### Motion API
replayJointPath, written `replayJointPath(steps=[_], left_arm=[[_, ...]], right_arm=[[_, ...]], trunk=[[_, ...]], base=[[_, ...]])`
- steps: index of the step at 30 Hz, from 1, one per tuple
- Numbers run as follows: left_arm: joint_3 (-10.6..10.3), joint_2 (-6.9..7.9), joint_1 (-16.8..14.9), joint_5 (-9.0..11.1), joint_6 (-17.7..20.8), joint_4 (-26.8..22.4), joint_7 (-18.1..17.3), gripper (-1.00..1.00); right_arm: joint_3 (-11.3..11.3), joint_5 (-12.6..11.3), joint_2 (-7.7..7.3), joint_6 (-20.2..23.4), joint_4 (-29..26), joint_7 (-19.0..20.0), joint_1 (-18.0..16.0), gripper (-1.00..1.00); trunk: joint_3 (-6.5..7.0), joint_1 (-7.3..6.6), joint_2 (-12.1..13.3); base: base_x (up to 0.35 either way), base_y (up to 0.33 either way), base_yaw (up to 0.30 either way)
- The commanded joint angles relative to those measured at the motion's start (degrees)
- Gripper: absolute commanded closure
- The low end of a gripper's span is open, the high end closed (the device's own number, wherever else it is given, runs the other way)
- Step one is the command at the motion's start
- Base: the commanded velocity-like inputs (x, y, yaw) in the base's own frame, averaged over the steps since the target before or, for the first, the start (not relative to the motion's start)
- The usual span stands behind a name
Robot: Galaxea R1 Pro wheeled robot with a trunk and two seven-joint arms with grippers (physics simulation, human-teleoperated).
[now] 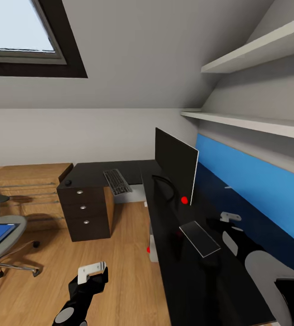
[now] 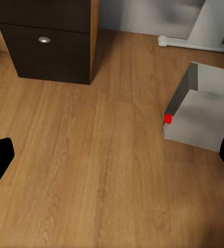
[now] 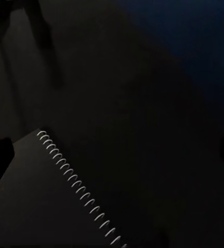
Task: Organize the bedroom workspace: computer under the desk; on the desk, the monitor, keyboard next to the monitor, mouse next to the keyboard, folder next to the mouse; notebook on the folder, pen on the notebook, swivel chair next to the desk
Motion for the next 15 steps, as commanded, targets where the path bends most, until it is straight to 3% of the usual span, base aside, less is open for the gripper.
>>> replayJointPath(steps=[1, 6, 9, 15], left_arm=[[-0.02, 0.01, -0.01, 0.6, 0.14, -0.15, 0.46, -1.0], [0.15, -0.02, -0.01, 0.79, 0.25, -2.97, 0.54, -1.0], [0.16, -0.09, -0.01, 0.83, 0.25, -3.26, 0.55, -1.0], [0.13, -0.16, -0.01, 0.86, 0.23, -3.43, 0.56, -1.0]], right_arm=[[0.22, -0.39, 0.02, 0.45, -0.08, -0.25, 0.0, -1.0], [0.49, -0.41, 0.14, 5.72, -0.18, 0.12, 0.02, -1.0], [0.52, -0.39, 0.15, 6.24, -0.13, 0.43, 0.02, -1.0], [0.54, 0.29, 0.15, 6.47, 0.14, 1.29, 0.03, -1.0]], trunk=[[-0.05, 0.01, -0.03], [-0.05, 0.01, -0.03], [-0.05, 0.01, -0.03], [-1.13, 1.32, -2.44]], base=[[0.019, -0.004, 0.0], [0.006, -0.001, 0.0], [0.0, 0.0, 0.0], [0.0, 0.0, 0.0]])
